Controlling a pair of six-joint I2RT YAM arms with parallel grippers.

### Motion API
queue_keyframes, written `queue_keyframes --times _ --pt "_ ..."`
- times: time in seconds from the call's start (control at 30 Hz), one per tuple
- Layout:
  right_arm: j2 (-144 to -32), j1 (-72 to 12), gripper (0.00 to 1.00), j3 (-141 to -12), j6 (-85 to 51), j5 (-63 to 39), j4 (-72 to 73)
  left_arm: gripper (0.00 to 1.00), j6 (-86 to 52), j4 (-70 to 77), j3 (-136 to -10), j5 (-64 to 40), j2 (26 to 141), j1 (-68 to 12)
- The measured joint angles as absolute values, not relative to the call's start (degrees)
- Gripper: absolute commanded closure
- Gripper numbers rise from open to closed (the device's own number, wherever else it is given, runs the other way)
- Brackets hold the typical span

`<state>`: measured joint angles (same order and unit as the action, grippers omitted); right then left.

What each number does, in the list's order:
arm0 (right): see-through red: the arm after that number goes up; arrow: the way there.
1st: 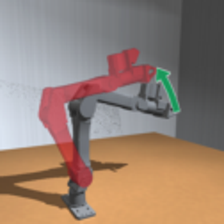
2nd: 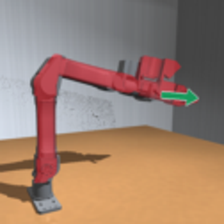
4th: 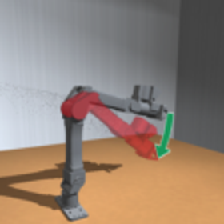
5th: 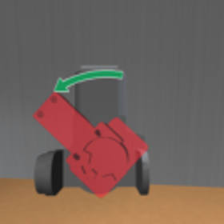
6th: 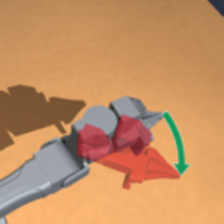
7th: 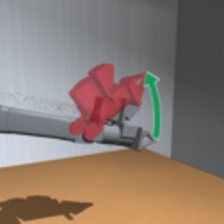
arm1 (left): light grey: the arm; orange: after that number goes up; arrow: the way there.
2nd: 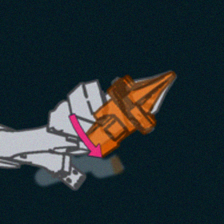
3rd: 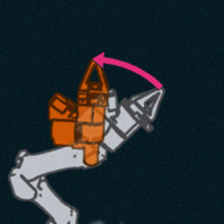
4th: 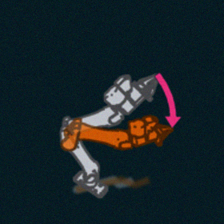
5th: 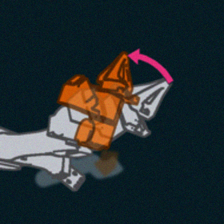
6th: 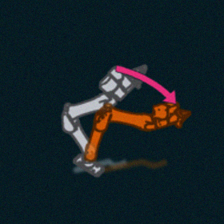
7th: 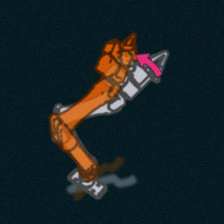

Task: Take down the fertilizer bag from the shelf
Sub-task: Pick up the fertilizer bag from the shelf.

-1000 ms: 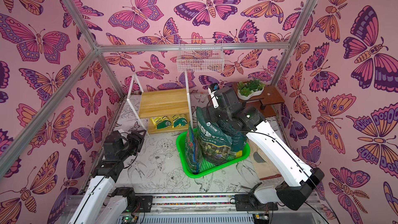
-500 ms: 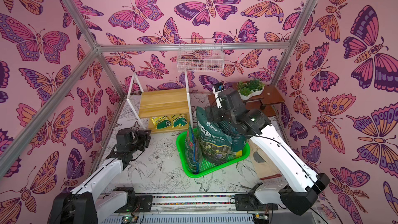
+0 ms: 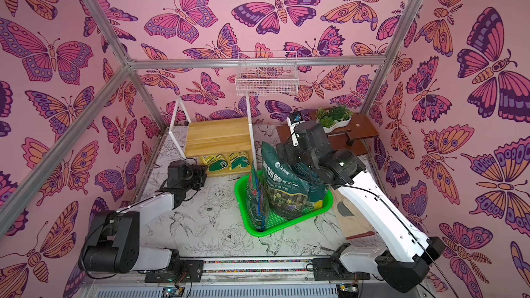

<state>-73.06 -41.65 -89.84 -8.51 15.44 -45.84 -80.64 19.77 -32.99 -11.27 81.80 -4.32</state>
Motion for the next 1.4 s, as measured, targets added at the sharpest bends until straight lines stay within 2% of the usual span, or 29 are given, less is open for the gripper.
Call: queue_keyframes --times 0.2,0.47,0.6,0.73,0.77,1.1,1.4 --pt "-73.12 -41.65 0.01 -89.8 -7.84 16.08 -45.74 0.54 -81.89 23.49 -33.87 -10.76 87.29 -5.26" --pt "-73.12 -41.65 0.01 -89.1 -7.4 16.56 -45.47 0.6 -83.53 27.46 -35.14 -10.44 91.46 -6.02" --pt "-73.12 -41.65 0.01 -88.75 -7.22 16.75 -45.47 0.72 -83.42 27.73 -35.35 -9.15 91.46 -6.02" --pt "-73.12 -41.65 0.01 -88.73 -7.07 16.97 -45.47 0.97 -83.57 27.9 -35.81 -9.04 91.48 -6.02" --pt "-73.12 -41.65 0.01 -88.71 -7.05 16.99 -45.47 1.0 -83.61 27.9 -35.88 -9.06 91.5 -6.02" --pt "-72.99 -41.65 0.01 -87.5 -5.8 17.52 -45.43 1.0 -83.33 27.7 -35.62 -9.65 90.13 -5.98" --pt "-71.4 -41.65 0.01 -85.95 -2.9 15.31 -44.6 1.0 -80.36 20.78 -33.78 -10.55 73.6 -8.29"
